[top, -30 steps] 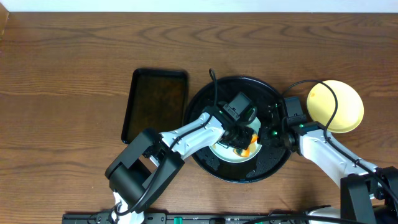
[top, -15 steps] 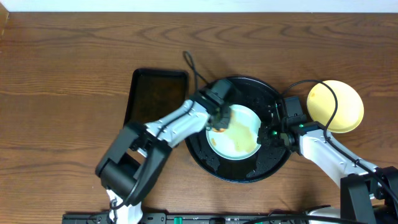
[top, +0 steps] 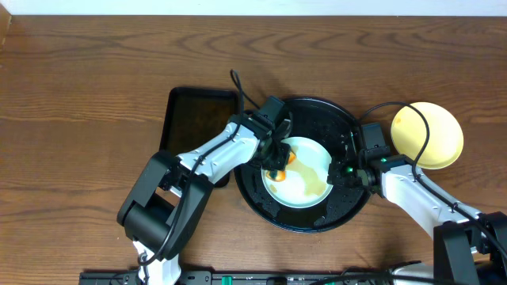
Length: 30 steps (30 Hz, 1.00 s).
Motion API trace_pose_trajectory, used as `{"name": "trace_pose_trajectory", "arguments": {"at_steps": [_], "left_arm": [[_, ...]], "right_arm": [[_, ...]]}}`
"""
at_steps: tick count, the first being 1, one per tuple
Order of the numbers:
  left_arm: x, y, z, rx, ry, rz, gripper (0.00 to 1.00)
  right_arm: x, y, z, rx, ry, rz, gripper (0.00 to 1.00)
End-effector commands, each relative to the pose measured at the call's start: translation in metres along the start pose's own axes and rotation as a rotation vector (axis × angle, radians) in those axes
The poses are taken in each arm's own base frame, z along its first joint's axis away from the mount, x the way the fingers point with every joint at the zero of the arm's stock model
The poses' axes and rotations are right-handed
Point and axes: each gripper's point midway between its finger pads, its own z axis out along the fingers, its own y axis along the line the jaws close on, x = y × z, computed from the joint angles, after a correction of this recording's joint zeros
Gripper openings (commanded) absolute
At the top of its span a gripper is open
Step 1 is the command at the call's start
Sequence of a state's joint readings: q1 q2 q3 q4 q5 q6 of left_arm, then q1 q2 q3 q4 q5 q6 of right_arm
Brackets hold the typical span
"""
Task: Clean dirty plates on tray and stack at the side
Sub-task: 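Scrub the blue plate surface with the sponge in the left gripper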
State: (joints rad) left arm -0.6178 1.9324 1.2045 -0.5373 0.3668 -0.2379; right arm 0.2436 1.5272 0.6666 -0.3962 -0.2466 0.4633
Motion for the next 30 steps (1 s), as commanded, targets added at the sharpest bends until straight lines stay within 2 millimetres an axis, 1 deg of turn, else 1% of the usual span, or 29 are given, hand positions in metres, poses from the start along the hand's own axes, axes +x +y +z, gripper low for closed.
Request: {"name": "trace_pose_trajectory", "arguments": {"at_steps": [1, 4, 8, 11, 15, 18, 22, 23, 24, 26, 28, 30], "left_arm": [[0.014, -0.014, 0.007, 0.085, 0.047, 0.083, 0.07], [0.002, -0.010, -0.008, 0.073, -0.012, 0.080, 0.07], [-0.018, 0.007, -0.041, -0.017, -0.129, 0.073, 0.07], [-0.032, 0.019, -0.068, -0.088, -0.223, 0.064, 0.08], [-0.042, 0.035, -0.098, -0.152, -0.309, 0.036, 0.07], [-0.042, 0.052, -0.109, -0.201, -0.323, -0.001, 0.07], [-0.036, 0.080, -0.115, -0.238, -0.305, -0.113, 0.07], [-0.034, 0.083, -0.116, -0.227, -0.298, -0.129, 0.07], [-0.033, 0.081, -0.115, -0.198, -0.289, -0.135, 0.07], [-0.031, 0.069, -0.113, -0.111, -0.269, -0.133, 0.07], [-0.029, 0.056, -0.110, -0.045, -0.253, -0.115, 0.07], [-0.026, 0.045, -0.107, -0.017, -0.238, -0.094, 0.08]], "right_arm": [[0.000, -0.009, 0.003, 0.045, -0.002, 0.004, 0.01], [0.000, -0.009, 0.003, 0.045, -0.003, 0.004, 0.02], [0.000, -0.009, 0.003, 0.044, -0.005, 0.003, 0.05], [-0.001, -0.009, 0.003, 0.043, -0.006, 0.004, 0.13], [0.000, -0.009, 0.003, 0.044, -0.002, 0.005, 0.16], [0.002, -0.009, 0.003, 0.042, 0.004, 0.006, 0.16], [0.005, -0.010, 0.004, 0.043, 0.012, 0.007, 0.16], [0.006, -0.011, 0.004, 0.044, 0.014, 0.008, 0.16], [0.007, -0.011, 0.005, 0.045, 0.016, 0.008, 0.16], [0.006, -0.012, 0.005, 0.048, 0.013, 0.008, 0.15], [0.005, -0.011, 0.005, 0.047, 0.008, 0.007, 0.10], [0.005, -0.011, 0.005, 0.047, 0.007, 0.015, 0.01]]}}
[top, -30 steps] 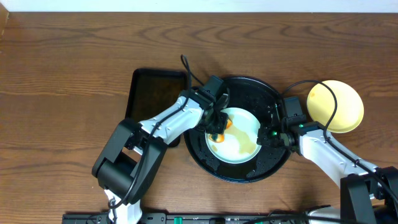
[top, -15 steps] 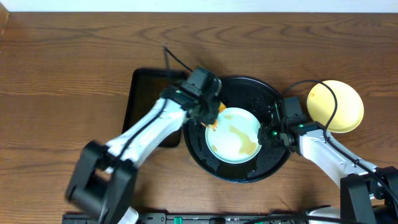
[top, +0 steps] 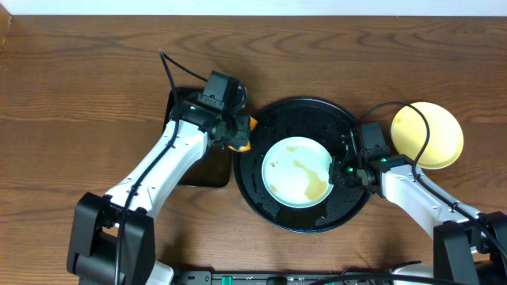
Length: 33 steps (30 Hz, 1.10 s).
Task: Clean dirty plates on tray and stack at the side
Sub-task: 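Scrub the blue plate surface with the sponge in the left gripper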
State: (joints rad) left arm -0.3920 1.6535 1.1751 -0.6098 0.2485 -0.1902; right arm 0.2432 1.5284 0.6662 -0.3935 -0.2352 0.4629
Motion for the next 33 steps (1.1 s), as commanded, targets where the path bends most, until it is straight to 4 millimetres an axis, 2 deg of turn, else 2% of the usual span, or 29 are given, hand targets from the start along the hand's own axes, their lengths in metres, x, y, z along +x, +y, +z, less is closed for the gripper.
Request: {"name": "trace_pose_trajectory", "arguments": {"at_steps": [1, 5, 15, 23, 27, 33], "left_arm": [[0.011, -0.028, 0.002, 0.103, 0.041, 0.024, 0.07], [0.024, -0.051, 0.014, 0.124, 0.065, 0.086, 0.08], [0.066, -0.111, 0.060, 0.177, 0.167, 0.121, 0.08], [0.094, -0.160, 0.071, 0.232, 0.182, 0.207, 0.07], [0.104, -0.168, 0.080, 0.232, 0.204, 0.187, 0.07], [0.113, -0.163, 0.098, 0.209, 0.239, 0.160, 0.08]], "right_arm": [[0.006, -0.009, 0.004, 0.037, 0.013, 0.022, 0.01], [0.007, -0.009, 0.004, 0.036, 0.015, 0.022, 0.01], [0.007, -0.009, 0.004, 0.036, 0.015, 0.022, 0.01], [0.007, -0.009, 0.004, 0.036, 0.015, 0.022, 0.01], [0.007, -0.009, 0.004, 0.036, 0.015, 0.022, 0.01], [0.007, -0.009, 0.004, 0.036, 0.015, 0.022, 0.01]]}}
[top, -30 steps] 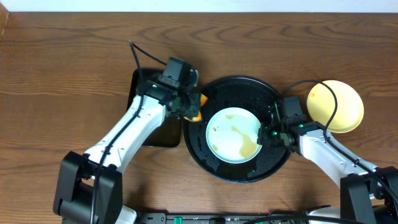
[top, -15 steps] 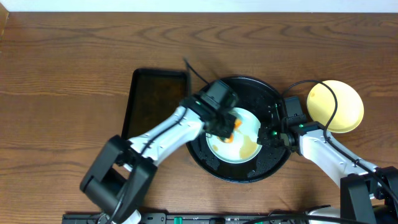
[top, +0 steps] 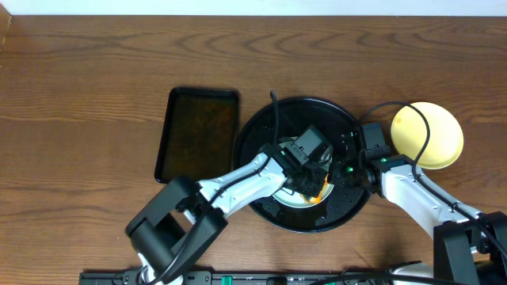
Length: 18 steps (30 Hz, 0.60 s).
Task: Clean dirty plates on tray and stack at the side
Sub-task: 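Scrub the blue plate surface with the sponge in the left gripper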
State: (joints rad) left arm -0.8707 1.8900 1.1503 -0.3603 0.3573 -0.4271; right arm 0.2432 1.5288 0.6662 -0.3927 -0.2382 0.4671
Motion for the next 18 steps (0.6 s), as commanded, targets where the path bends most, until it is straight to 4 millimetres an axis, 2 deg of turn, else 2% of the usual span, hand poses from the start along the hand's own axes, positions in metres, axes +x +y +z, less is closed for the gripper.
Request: {"name": "trace_pose_trajectory", "arguments": {"at_steps": [1, 4, 7, 12, 15, 18], "left_arm": [[0.004, 0.006, 0.011, -0.010, 0.020, -0.035, 0.08], [0.002, 0.014, 0.017, -0.042, 0.011, -0.024, 0.08], [-0.007, 0.049, 0.013, -0.228, -0.055, -0.029, 0.07], [-0.021, 0.107, -0.009, -0.482, -0.130, -0.075, 0.07], [-0.030, 0.137, -0.024, -0.577, -0.168, -0.120, 0.07], [-0.035, 0.155, -0.032, -0.601, -0.172, -0.134, 0.08]], "right_arm": [[0.006, -0.010, 0.004, 0.039, 0.014, 0.018, 0.01], [0.006, -0.010, 0.004, 0.039, 0.014, 0.018, 0.01], [0.007, -0.010, 0.004, 0.038, 0.014, 0.018, 0.01], [0.007, -0.010, 0.004, 0.040, 0.017, 0.019, 0.01], [0.007, -0.010, 0.004, 0.040, 0.018, 0.019, 0.01], [0.007, -0.010, 0.004, 0.040, 0.018, 0.019, 0.01]]}}
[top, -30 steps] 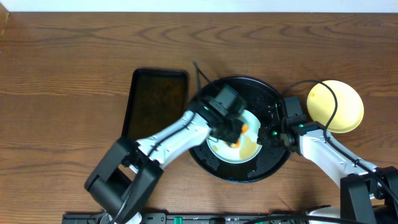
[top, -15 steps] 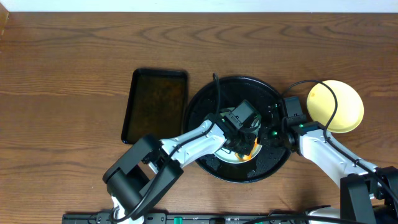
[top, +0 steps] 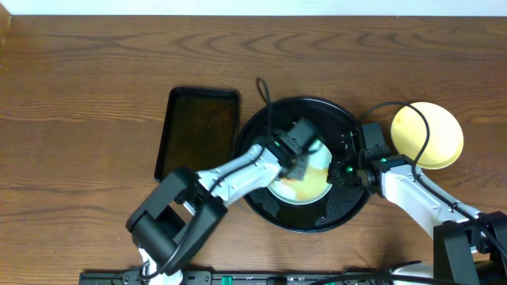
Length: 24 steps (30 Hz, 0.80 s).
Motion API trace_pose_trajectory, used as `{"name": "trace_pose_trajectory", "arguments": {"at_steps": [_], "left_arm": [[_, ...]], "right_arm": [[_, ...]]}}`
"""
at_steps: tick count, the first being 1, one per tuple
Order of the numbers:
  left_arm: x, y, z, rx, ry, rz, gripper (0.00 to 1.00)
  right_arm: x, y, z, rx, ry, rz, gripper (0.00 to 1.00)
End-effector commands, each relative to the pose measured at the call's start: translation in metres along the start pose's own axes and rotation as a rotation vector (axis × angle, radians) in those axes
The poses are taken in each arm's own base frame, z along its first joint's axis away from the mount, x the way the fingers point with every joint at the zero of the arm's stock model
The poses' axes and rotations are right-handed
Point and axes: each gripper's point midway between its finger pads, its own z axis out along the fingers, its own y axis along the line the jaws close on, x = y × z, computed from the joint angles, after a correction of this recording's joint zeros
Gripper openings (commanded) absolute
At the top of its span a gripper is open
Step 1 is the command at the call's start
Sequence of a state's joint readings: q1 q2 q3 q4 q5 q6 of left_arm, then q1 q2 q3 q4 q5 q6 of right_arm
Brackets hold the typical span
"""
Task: Clean dirty plates on tray and stack at the side
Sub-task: 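Scrub the blue plate surface with the sponge in the left gripper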
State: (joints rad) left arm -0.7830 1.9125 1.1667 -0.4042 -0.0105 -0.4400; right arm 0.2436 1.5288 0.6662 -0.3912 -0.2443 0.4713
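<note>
A white plate (top: 305,184) smeared with yellow-brown sauce lies in the round black tray (top: 265,131). My left gripper (top: 301,161) reaches down onto the plate's upper left part. Its fingers, and anything held in them, are hidden beneath the wrist. My right gripper (top: 336,171) sits at the plate's right rim and looks shut on it. A clean yellow plate (top: 434,134) rests on the table right of the tray.
A rectangular black tray (top: 198,134) with brownish residue lies left of the round tray. The right arm's cable (top: 396,107) loops over the yellow plate. The wooden table (top: 79,119) stretches away to the left and back.
My left gripper has moved from the plate's lower right part to its upper left. The orange sponge it held no longer shows. The yellow smear is uncovered again. The right arm has not moved.
My left gripper first held an orange sponge on the plate's left side. It then held the sponge at the rectangular tray's right edge, off the plate. Later the sponge was on the plate's lower right, and now the gripper is at the upper left. My right gripper stayed at the rim throughout.
</note>
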Motion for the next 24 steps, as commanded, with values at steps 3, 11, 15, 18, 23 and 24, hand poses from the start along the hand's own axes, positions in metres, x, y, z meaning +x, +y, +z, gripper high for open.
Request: {"name": "trace_pose_trajectory", "arguments": {"at_steps": [3, 11, 15, 18, 23, 24], "left_arm": [[-0.011, 0.081, 0.010, -0.257, -0.027, -0.041, 0.08], [-0.027, 0.104, -0.008, -0.278, -0.050, -0.096, 0.08], [-0.044, 0.098, -0.035, -0.246, -0.126, -0.110, 0.08], [-0.053, 0.095, -0.054, -0.224, -0.176, -0.118, 0.08], [-0.063, 0.094, -0.077, -0.205, -0.231, -0.113, 0.08], [-0.063, 0.096, -0.080, -0.206, -0.234, -0.117, 0.08]], "right_arm": [[0.007, -0.011, 0.004, 0.047, 0.016, 0.016, 0.01], [0.007, -0.011, 0.004, 0.047, 0.016, 0.015, 0.01], [0.007, -0.011, 0.004, 0.047, 0.016, 0.015, 0.01], [0.007, -0.011, 0.004, 0.047, 0.016, 0.015, 0.01], [0.007, -0.012, 0.004, 0.047, 0.016, 0.016, 0.01], [0.007, -0.012, 0.004, 0.047, 0.016, 0.016, 0.01]]}}
